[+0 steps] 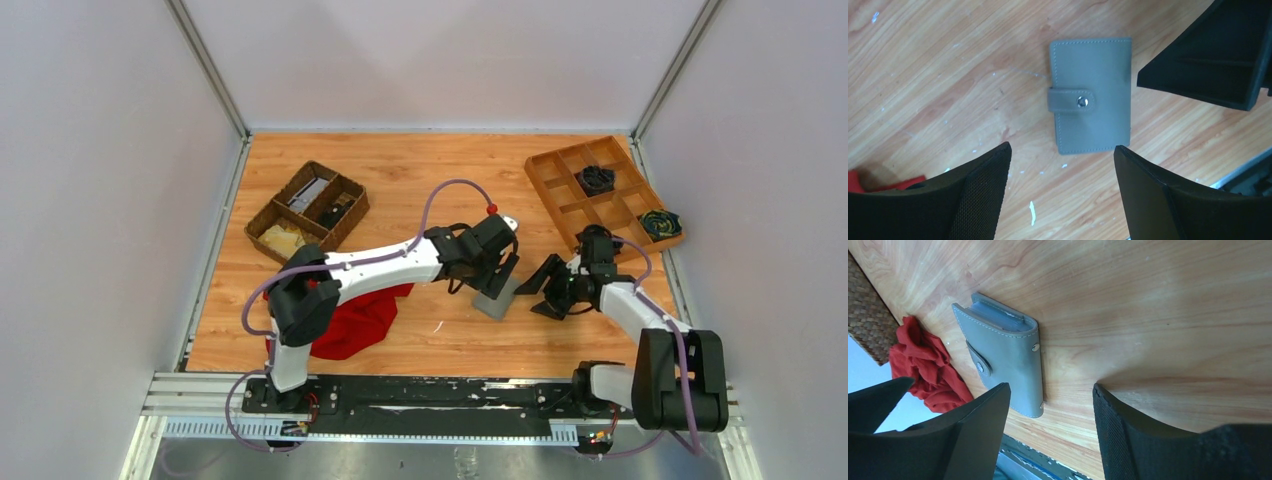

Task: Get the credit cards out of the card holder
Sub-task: Open the card holder at the center of the board.

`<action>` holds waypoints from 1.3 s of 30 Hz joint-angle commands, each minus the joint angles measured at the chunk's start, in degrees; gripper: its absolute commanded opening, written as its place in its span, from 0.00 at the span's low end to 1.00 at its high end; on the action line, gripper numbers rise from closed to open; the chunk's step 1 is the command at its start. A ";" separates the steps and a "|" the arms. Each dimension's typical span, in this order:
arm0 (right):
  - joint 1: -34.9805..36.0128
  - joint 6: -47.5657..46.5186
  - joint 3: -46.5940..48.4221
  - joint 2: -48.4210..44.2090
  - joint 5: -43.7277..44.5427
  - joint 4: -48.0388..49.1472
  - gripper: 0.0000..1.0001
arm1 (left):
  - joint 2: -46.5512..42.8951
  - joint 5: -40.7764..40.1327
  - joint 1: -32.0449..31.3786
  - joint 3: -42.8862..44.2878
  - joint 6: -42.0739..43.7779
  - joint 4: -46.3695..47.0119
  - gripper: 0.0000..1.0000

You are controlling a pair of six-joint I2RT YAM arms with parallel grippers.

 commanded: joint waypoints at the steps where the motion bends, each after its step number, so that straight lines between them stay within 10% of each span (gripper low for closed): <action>1: -2.81 0.78 -2.39 0.29 0.42 -0.98 0.66 | 3.54 -3.85 -1.35 3.77 0.20 -0.28 0.77; 23: -4.88 -1.23 -3.77 1.08 -0.52 -1.17 0.67 | 14.47 -9.00 -3.52 8.48 0.25 2.85 0.51; 39: -5.08 -2.30 -3.34 1.62 -1.14 -0.77 0.67 | 12.73 -12.10 -3.50 8.21 -0.51 -0.03 0.13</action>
